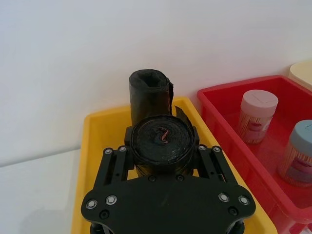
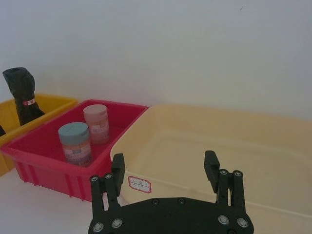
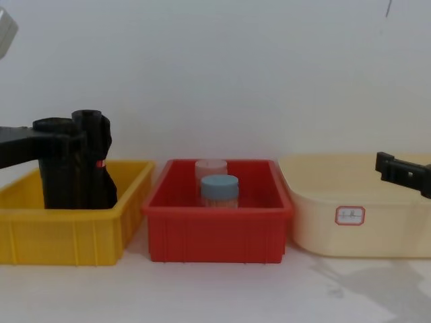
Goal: Pick up the garbage bag with the one hand and transfer it to the other hand.
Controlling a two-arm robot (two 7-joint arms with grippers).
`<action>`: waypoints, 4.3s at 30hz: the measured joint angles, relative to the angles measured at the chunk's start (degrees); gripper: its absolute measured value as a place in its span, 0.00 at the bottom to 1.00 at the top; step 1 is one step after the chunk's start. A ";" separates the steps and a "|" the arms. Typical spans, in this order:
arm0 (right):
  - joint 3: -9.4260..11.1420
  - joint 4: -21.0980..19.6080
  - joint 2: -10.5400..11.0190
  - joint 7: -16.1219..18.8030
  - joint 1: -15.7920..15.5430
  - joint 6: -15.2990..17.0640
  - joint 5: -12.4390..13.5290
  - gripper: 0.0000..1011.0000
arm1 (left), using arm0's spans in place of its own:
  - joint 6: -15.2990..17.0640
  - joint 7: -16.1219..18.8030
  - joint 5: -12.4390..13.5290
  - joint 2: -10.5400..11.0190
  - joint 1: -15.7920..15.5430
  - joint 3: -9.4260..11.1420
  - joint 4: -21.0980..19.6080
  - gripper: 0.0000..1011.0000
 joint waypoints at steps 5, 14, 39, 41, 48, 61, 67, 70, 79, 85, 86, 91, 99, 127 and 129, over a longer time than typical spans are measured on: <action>0.00 0.00 0.00 0.00 0.00 0.00 0.00 0.99 | -0.05 -0.22 0.04 -0.10 -0.32 0.10 0.41 0.52; 0.00 0.00 0.00 0.00 0.00 0.00 0.00 0.99 | -0.10 -0.50 0.24 -0.10 -0.33 0.05 -0.27 0.52; 0.00 0.00 0.00 0.00 0.00 0.00 0.00 0.99 | 2.02 -8.27 -2.78 -0.19 -9.08 -0.66 -9.25 0.52; 0.00 0.00 0.00 0.00 0.00 0.00 0.00 0.99 | 2.43 -8.67 -3.20 -0.67 -9.87 -0.43 -9.25 0.52; 0.00 0.00 0.00 0.00 0.00 0.00 0.00 0.99 | 4.42 -9.86 -4.73 -3.22 -13.46 1.38 -7.43 0.52; 0.00 0.00 0.00 0.00 0.00 0.00 0.00 0.99 | 5.65 -10.56 -5.10 -8.82 -18.49 6.10 0.97 0.52; 0.00 0.00 0.00 0.00 0.00 0.00 0.00 0.99 | 5.58 -11.12 -4.66 -11.53 -21.06 7.97 5.26 0.52; 0.00 0.00 0.00 0.00 0.00 0.00 0.00 0.99 | 5.55 -11.43 -4.37 -12.82 -22.39 8.78 7.35 0.52; 0.00 0.00 0.00 0.00 0.00 0.00 0.00 0.99 | 6.00 -12.28 -3.42 -15.57 -25.26 10.92 11.67 0.52; 0.01 0.06 -0.13 0.02 0.17 0.30 0.02 0.99 | 6.40 -12.66 -3.00 -16.61 -26.36 11.78 13.31 0.52; 0.01 0.12 -0.23 0.06 0.40 0.62 0.10 0.99 | 6.43 -12.70 -2.97 -16.71 -26.45 11.86 13.46 0.52; -0.28 0.63 -0.67 0.62 2.12 2.68 0.58 0.99 | 6.63 -12.89 -2.77 -17.24 -26.99 12.29 14.26 0.52; -2.20 2.23 -1.81 1.90 6.63 6.54 0.47 0.99 | 6.82 -13.04 -2.58 -17.72 -27.51 12.68 15.02 0.52; -8.11 11.63 -7.70 2.54 20.64 10.93 -4.99 0.99 | 7.00 -13.21 -2.40 -18.14 -27.95 13.03 15.71 0.52; -8.23 12.24 -7.97 2.46 21.21 10.88 -5.27 0.99 | 7.00 -13.21 -2.40 -18.15 -27.96 13.04 15.72 0.52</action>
